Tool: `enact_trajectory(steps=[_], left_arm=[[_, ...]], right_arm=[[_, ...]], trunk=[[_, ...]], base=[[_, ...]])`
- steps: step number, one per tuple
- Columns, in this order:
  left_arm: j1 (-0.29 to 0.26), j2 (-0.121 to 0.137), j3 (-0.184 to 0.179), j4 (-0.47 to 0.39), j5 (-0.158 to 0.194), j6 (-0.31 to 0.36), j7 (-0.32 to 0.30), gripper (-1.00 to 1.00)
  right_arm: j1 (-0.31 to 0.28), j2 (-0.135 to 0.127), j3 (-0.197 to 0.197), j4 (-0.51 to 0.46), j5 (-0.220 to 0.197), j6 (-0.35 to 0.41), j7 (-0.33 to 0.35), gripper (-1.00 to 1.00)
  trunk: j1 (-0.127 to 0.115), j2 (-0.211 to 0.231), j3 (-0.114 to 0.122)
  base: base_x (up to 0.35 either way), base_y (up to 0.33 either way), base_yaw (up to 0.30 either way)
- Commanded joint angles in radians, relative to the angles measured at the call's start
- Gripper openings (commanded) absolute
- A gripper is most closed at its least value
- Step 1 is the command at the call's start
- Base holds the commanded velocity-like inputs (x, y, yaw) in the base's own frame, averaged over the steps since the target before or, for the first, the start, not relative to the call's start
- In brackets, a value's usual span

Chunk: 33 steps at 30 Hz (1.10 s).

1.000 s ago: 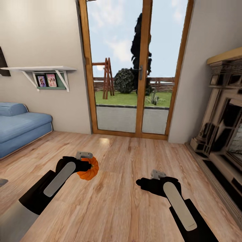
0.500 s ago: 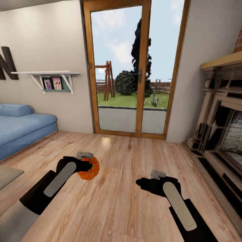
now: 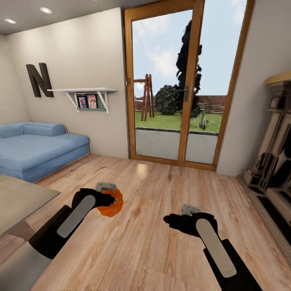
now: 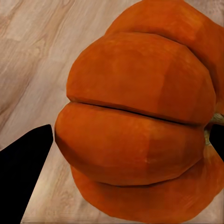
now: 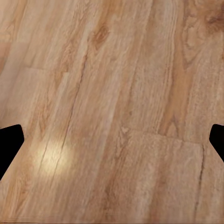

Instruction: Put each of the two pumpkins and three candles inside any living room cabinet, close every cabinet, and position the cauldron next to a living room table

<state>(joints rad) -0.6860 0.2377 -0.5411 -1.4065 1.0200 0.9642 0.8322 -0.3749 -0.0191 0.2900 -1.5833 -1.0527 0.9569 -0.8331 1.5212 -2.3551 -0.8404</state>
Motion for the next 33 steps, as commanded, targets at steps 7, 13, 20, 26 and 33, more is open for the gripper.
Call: enact_trajectory(steps=[7, 13, 20, 26, 33], left_arm=[[0.0, -0.011, -0.005, -0.004, -0.007, 0.002, 0.014, -1.0], [0.0, -0.019, -0.009, -0.005, -0.01, 0.001, 0.015, -1.0], [0.0, -0.025, -0.01, -0.005, -0.011, 0.001, 0.015, -1.0], [0.0, -0.028, -0.01, -0.003, -0.013, 0.001, 0.015, -1.0], [0.0, -0.03, -0.009, -0.001, -0.015, 0.001, 0.015, -1.0]], right_arm=[[-0.001, -0.001, -0.001, 0.0, -0.012, 0.002, -0.011, 1.0], [-0.001, -0.001, -0.001, 0.0, -0.015, 0.002, -0.011, 1.0], [-0.001, -0.001, -0.002, 0.001, -0.015, 0.002, -0.011, 1.0], [-0.001, -0.001, -0.002, 0.002, -0.015, 0.002, -0.011, 1.0], [-0.001, -0.002, -0.005, 0.002, -0.017, 0.002, -0.011, 1.0]], trunk=[[0.0, -0.001, -0.001], [0.0, -0.001, -0.001], [0.0, -0.001, -0.001], [0.0, -0.001, -0.001], [0.0, -0.001, -0.001]], base=[[-0.059, -0.026, 0.29], [-0.204, -0.169, 0.291], [-0.214, -0.226, 0.291], [-0.215, -0.235, 0.29], [-0.215, -0.236, 0.29]])
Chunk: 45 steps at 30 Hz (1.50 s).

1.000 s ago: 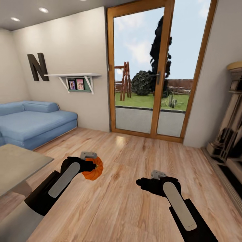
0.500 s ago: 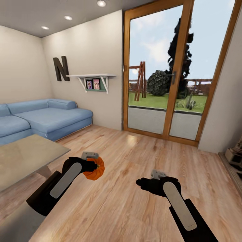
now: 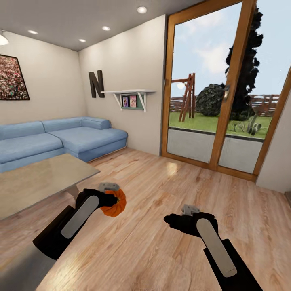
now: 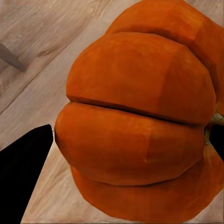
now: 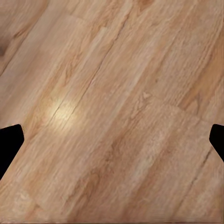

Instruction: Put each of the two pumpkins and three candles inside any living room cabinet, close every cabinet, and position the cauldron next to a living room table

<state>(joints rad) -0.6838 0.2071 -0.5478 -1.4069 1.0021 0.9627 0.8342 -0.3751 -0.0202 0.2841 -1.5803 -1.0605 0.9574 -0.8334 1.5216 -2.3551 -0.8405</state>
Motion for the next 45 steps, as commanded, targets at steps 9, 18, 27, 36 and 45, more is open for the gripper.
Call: enact_trajectory(steps=[9, 18, 27, 36, 45], left_arm=[[-0.002, 0.001, -0.003, -0.002, 0.003, 0.002, 0.013, -1.0], [-0.002, 0.001, -0.003, -0.003, 0.004, 0.002, 0.013, -1.0], [-0.002, 0.0, -0.002, -0.003, 0.006, 0.001, 0.013, -1.0], [-0.002, 0.0, -0.003, -0.003, 0.006, 0.001, 0.013, -1.0], [-0.002, 0.0, -0.002, -0.003, 0.006, 0.001, 0.013, -1.0]], right_arm=[[-0.001, 0.0, 0.002, -0.001, -0.011, 0.001, -0.01, 1.0], [-0.001, 0.0, 0.003, -0.001, -0.012, 0.001, -0.01, 1.0], [-0.001, 0.0, 0.003, -0.001, -0.012, 0.001, -0.01, 1.0], [-0.001, 0.0, 0.003, -0.001, -0.012, 0.001, -0.01, 1.0], [-0.001, 0.0, 0.003, -0.001, -0.012, 0.001, -0.01, 1.0]], trunk=[[-0.001, -0.001, -0.001], [-0.001, -0.001, -0.001], [-0.001, -0.001, -0.001], [-0.001, -0.001, -0.002], [-0.001, -0.001, -0.005]], base=[[-0.25, -0.201, 0.289], [-0.331, -0.024, 0.289], [-0.297, -0.001, 0.289], [-0.241, 0.0, 0.289], [-0.255, 0.0, 0.289]])
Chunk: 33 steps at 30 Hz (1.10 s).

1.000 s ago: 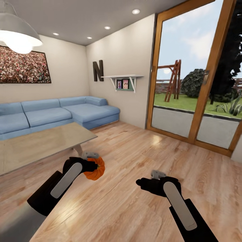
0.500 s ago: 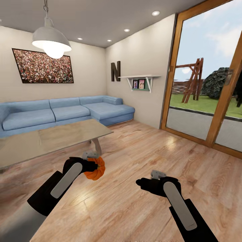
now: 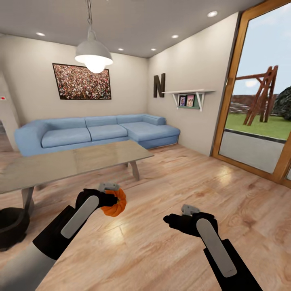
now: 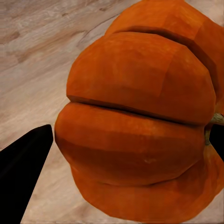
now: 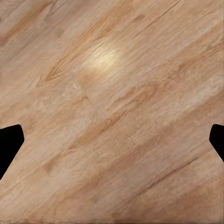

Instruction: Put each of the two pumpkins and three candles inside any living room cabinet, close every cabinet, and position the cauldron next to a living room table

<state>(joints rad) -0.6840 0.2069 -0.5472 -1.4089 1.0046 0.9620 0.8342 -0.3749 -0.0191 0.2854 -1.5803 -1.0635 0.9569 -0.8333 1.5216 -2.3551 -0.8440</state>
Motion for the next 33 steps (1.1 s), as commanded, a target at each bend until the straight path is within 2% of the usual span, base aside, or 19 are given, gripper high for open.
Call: enact_trajectory(steps=[1, 7, 18, 27, 33], left_arm=[[-0.002, 0.001, -0.003, -0.001, 0.003, 0.001, 0.013, -1.0], [-0.002, 0.001, -0.003, -0.001, 0.003, 0.001, 0.013, -1.0], [-0.002, 0.002, -0.002, -0.002, 0.003, 0.0, 0.012, -1.0], [-0.002, 0.001, -0.002, -0.001, 0.005, 0.0, 0.011, -1.0], [-0.002, 0.001, -0.002, -0.002, 0.005, 0.0, 0.011, -1.0]], right_arm=[[-0.001, -0.001, 0.002, -0.001, -0.009, 0.002, -0.01, 1.0], [-0.001, 0.0, 0.003, -0.001, -0.009, 0.002, -0.01, 1.0], [-0.001, 0.001, 0.004, -0.001, -0.009, 0.002, -0.009, 1.0], [-0.001, 0.001, 0.004, -0.001, -0.009, 0.002, -0.009, 1.0], [-0.001, 0.001, 0.006, -0.001, -0.009, 0.002, -0.009, 1.0]], trunk=[[-0.001, -0.001, -0.001], [-0.001, -0.001, -0.003], [-0.001, -0.001, -0.006], [-0.001, -0.001, -0.007], [-0.001, -0.001, -0.008]], base=[[-0.23, 0.0, 0.289], [-0.175, 0.0, 0.289], [-0.023, 0.001, 0.289], [-0.001, 0.171, 0.289], [0.0, 0.05, 0.289]])
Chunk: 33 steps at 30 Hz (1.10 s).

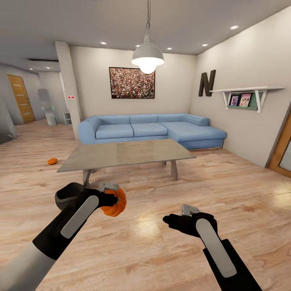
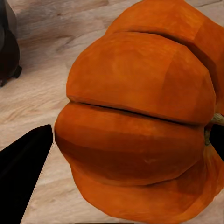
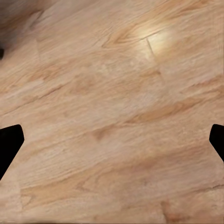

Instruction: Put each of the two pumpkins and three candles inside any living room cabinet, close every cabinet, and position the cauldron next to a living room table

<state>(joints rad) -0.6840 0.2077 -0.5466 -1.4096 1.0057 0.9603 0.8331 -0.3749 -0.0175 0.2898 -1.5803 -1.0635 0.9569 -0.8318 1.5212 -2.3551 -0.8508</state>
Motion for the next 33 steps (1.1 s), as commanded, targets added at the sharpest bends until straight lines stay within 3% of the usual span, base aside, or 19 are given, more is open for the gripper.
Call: enact_trajectory(steps=[1, 26, 33], left_arm=[[-0.002, 0.0, -0.003, -0.001, 0.003, 0.001, 0.013, -1.0], [-0.002, -0.001, -0.003, 0.0, 0.004, 0.0, 0.012, -1.0], [-0.002, 0.0, -0.003, 0.0, 0.004, 0.0, 0.012, -1.0]], right_arm=[[-0.001, -0.001, 0.002, -0.001, -0.009, 0.002, -0.01, 1.0], [-0.001, 0.001, 0.016, -0.001, -0.008, 0.002, -0.009, 1.0], [-0.001, 0.001, 0.017, -0.001, -0.008, 0.002, -0.009, 1.0]], trunk=[[0.0, -0.001, -0.001], [0.0, -0.001, -0.005], [0.0, -0.001, -0.005]], base=[[0.0, 0.013, 0.289], [0.001, 0.001, 0.289], [0.16, 0.061, 0.289]])
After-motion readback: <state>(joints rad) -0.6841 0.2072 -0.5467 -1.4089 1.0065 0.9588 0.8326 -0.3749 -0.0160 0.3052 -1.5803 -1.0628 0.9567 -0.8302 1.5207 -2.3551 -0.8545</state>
